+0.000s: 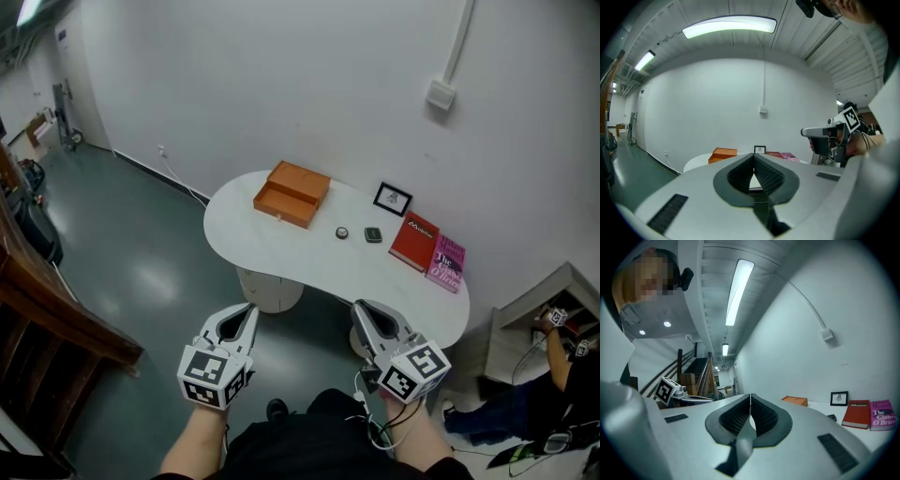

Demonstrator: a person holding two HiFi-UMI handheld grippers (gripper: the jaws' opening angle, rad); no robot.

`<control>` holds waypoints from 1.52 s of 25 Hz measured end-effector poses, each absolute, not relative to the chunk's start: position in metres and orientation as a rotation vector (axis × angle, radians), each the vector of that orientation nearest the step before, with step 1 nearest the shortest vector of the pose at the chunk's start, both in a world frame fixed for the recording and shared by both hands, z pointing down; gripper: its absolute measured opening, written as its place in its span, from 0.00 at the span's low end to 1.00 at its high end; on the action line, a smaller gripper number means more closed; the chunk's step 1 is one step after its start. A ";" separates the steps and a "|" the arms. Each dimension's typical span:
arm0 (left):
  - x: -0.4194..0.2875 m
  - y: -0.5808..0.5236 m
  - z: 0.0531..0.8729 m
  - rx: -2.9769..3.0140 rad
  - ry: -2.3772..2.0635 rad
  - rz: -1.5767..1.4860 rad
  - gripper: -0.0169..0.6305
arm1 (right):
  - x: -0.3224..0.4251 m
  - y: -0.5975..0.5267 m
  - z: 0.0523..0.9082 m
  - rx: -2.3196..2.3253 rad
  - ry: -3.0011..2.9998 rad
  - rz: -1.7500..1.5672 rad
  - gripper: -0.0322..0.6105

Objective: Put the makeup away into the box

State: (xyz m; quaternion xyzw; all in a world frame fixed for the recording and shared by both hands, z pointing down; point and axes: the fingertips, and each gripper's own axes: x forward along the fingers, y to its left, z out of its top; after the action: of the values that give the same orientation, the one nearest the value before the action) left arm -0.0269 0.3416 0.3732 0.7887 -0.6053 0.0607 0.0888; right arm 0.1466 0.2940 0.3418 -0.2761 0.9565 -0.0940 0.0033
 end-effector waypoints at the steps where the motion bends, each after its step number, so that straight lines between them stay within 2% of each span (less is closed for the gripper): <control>1: -0.031 0.336 0.374 2.347 -1.793 0.178 0.03 | 0.143 0.289 0.343 -0.873 3.001 -0.297 0.11; 11: -0.056 0.256 0.399 2.343 -1.737 0.215 0.03 | 0.122 0.196 0.373 -0.949 3.005 -0.361 0.11; 27: -0.057 0.013 0.402 2.341 -1.686 0.313 0.03 | 0.116 -0.051 0.402 -0.951 3.003 -0.469 0.11; 38: -0.069 -0.064 0.416 2.378 -1.598 0.330 0.03 | 0.105 -0.109 0.430 -1.031 3.016 -0.548 0.11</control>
State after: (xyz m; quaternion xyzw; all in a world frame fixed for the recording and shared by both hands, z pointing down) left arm -0.0686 -0.0640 0.4157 0.8176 -0.5496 0.1135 0.1286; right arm 0.1051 -0.1094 0.4305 -0.3185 0.9315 -0.1693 -0.0466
